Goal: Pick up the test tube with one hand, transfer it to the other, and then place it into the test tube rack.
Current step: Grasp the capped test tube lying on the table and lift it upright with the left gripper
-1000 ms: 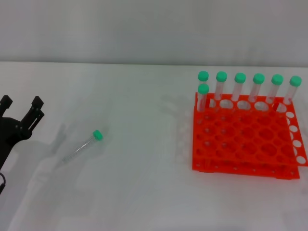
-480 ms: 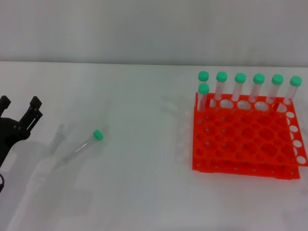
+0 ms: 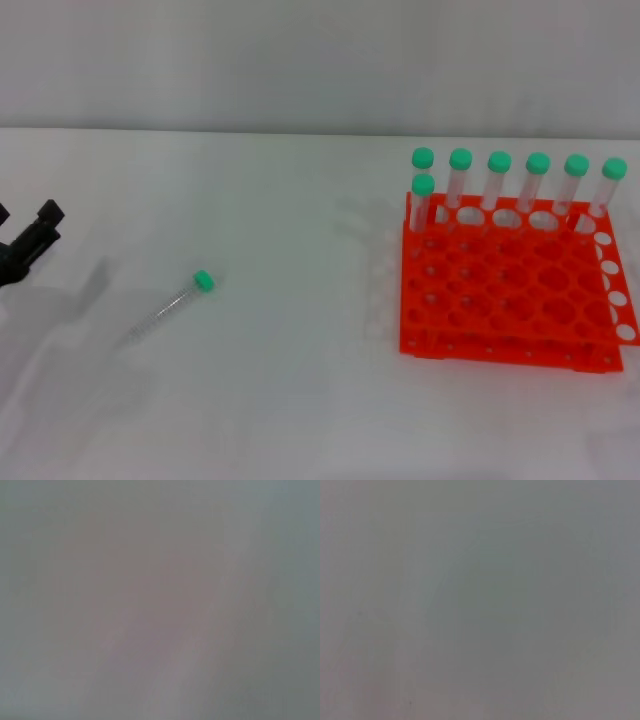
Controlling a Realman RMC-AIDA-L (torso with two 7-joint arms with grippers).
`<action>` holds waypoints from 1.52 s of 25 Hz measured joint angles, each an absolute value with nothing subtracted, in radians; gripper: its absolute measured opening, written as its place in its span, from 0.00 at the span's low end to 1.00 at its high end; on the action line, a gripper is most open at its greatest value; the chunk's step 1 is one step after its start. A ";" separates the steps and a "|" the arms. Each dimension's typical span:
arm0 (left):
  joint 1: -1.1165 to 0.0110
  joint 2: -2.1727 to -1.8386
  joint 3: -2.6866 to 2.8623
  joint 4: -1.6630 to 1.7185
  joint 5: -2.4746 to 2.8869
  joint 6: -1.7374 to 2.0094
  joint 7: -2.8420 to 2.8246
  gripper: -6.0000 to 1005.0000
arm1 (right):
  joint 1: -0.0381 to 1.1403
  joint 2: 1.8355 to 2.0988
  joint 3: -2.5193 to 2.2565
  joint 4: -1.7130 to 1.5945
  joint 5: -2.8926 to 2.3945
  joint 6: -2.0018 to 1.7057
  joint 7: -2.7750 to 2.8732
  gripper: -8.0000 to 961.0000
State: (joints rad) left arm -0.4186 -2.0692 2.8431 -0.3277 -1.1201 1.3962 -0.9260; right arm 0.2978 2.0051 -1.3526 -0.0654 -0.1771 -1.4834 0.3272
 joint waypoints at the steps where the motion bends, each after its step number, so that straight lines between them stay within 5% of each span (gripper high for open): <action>1: -0.436 -2.069 2.843 -0.384 -1.078 1.398 -0.994 0.86 | 0.300 2.005 -1.353 -0.066 -0.176 -1.480 0.326 0.89; 25: -0.907 -1.925 2.849 -0.930 -0.006 1.720 -1.625 0.86 | 0.325 2.008 -1.353 -0.103 -0.175 -1.455 0.330 0.89; 38: -0.997 -1.963 2.849 -0.835 0.217 1.678 -1.617 0.86 | 0.321 2.010 -1.359 -0.103 -0.180 -1.460 0.349 0.88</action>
State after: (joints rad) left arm -0.9968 -1.9627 2.8487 -0.8346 0.2170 1.6780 -1.6168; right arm 0.3208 2.0096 -1.3591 -0.1028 -0.1802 -1.4603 0.3494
